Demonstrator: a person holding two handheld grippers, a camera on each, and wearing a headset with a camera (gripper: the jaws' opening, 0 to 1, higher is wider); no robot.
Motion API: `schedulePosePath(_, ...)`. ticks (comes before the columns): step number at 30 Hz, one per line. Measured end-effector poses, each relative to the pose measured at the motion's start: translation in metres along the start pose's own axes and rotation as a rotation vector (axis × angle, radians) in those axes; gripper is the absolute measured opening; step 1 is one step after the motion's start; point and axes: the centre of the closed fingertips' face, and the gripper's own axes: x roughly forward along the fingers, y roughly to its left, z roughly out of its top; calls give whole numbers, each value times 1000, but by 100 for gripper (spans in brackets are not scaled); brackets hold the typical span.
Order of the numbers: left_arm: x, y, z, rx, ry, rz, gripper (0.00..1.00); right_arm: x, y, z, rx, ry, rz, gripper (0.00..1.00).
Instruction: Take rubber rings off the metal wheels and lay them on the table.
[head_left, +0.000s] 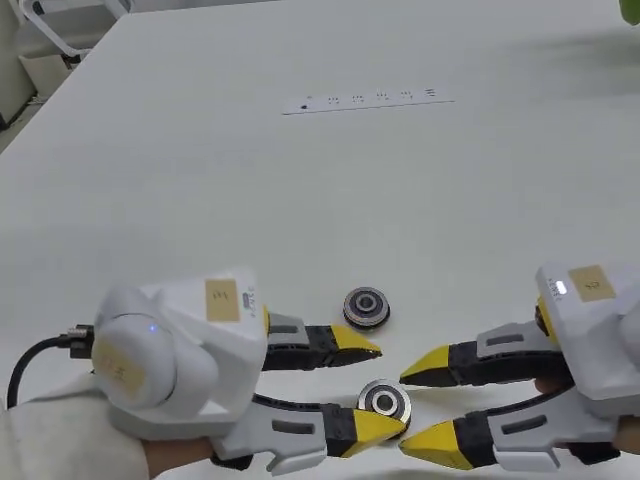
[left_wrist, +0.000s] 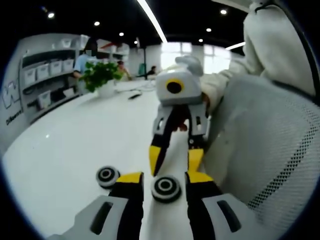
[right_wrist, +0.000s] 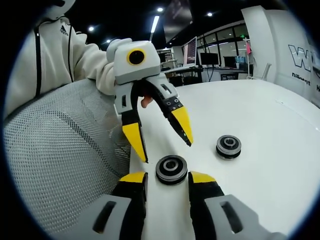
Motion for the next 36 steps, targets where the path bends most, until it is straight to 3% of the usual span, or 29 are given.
schedulePosePath(5,3,1,-7,-26,11,-8,25,1,-4,-4,4,11,-12,27)
schedulePosePath(14,8,-3,-22,-9,63,-16,17,3,-6,-7,3,17,-13,24)
schedulePosePath(19,7,-2,-20,-14,56,-13,14,4,-6,-6,5,9,-11,25)
schedulePosePath(22,8,-4,-19,14,58,-12,14,4,-7,-6,3,9,-17,26)
schedulePosePath(36,7,4,-20,19,64,6,14,6,-10,-4,-18,4,-20,20)
